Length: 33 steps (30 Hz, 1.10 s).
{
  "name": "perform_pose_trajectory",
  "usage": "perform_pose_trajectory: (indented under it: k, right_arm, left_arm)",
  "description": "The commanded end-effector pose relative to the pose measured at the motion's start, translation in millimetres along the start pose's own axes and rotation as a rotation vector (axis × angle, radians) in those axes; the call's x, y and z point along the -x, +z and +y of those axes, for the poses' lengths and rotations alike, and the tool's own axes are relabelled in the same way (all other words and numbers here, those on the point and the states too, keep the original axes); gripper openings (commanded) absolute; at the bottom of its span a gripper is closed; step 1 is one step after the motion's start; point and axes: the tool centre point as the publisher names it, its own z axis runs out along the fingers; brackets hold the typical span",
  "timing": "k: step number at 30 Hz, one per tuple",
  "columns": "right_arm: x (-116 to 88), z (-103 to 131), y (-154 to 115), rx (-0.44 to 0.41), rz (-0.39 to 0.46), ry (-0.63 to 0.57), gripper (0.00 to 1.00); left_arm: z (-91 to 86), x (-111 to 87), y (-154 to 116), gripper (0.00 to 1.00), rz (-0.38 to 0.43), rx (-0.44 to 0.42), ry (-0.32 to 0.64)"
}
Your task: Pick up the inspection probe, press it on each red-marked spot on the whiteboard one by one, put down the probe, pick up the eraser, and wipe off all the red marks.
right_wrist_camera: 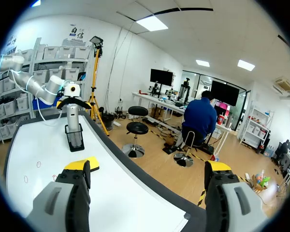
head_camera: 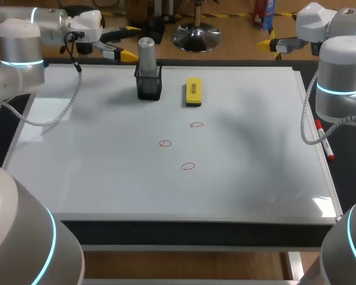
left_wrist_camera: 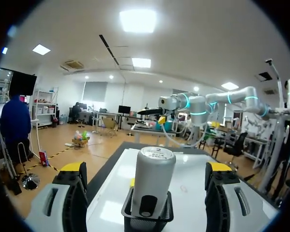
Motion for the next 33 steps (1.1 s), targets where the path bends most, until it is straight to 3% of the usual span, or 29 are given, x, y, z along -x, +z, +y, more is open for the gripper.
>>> perform_pose_trajectory:
  k: [1, 12, 33]
  right_arm:
    - [0.0, -0.1, 0.0, 0.000, 0.000, 0.000, 1.00]
    - [0.0, -0.1, 0.0, 0.000, 0.000, 0.000, 1.00]
    - [0.0, -0.1, 0.0, 0.000, 0.000, 0.000, 1.00]
  left_arm:
    - [6.9, 0.4, 7.4, 1.00, 0.009, -0.029, 0.001]
    - [12.8, -3.4, 19.5, 1.00, 0.067, -0.042, 0.039]
    - [22.6, -7.6, 43.2, 1.00, 0.046, -0.029, 0.070]
